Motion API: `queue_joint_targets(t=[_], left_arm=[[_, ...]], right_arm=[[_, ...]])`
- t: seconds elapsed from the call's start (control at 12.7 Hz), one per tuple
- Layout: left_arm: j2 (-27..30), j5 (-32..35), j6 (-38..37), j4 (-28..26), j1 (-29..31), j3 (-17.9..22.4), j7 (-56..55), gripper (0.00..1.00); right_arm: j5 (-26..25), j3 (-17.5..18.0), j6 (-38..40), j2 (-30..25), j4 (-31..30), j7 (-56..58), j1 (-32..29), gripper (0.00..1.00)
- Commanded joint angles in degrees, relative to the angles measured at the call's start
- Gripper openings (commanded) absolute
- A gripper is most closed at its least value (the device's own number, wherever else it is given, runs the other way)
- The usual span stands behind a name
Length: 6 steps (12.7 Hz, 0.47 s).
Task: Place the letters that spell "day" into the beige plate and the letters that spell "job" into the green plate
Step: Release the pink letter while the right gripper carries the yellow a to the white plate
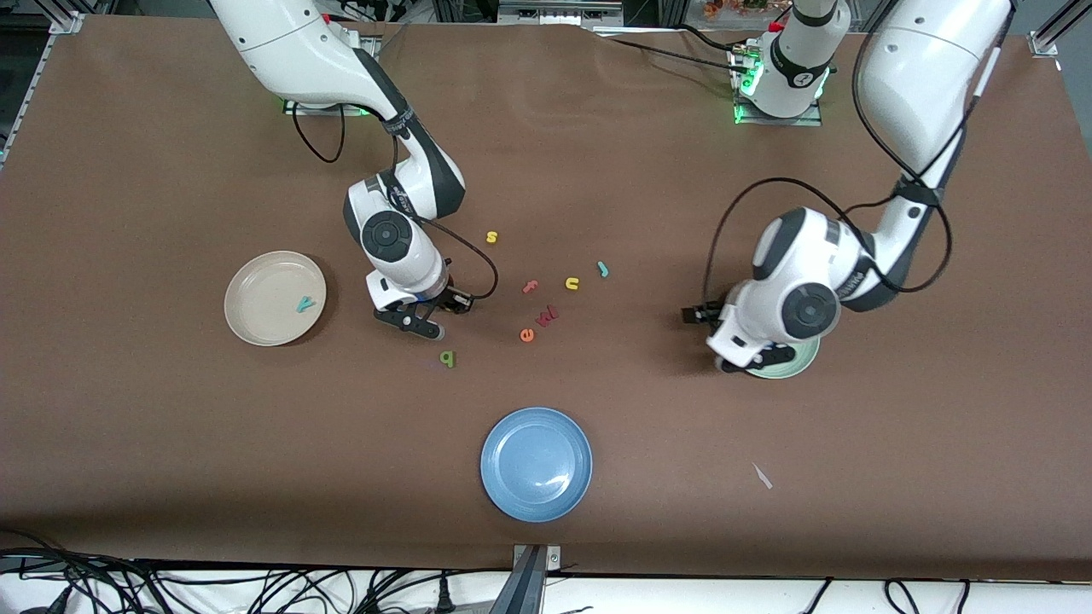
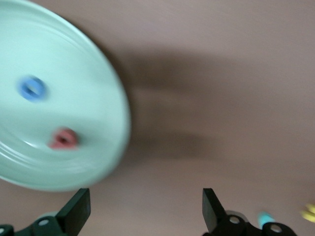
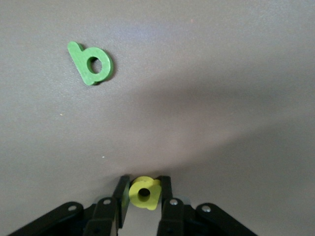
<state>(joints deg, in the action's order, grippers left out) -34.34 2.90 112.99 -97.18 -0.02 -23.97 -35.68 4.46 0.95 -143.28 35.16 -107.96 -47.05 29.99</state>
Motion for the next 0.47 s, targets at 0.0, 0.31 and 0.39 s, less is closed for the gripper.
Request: queue_joint_targets(t=[0.0,0.31,0.39], left_arm=[[1.6,0.3,2.2,-3.2,0.3,-4.3,-5.3,1.0],[5.7,1.0,20.0,-17.0,-0.8,-8.5,-13.0,1.0],[5.2,1.0,21.8,-17.5,-2.8,-8.5,-15.8,1.0]], right_arm=[[0.7,0.2,0.3,1.1,1.9,0.3,-0.1,0.15],[0.8,0.2,1.9,0.9,3.2,0.6,-0.2,0.1],[0.8,0.2,3.8,0.9,4.2,0.6,-0.3,0.09]])
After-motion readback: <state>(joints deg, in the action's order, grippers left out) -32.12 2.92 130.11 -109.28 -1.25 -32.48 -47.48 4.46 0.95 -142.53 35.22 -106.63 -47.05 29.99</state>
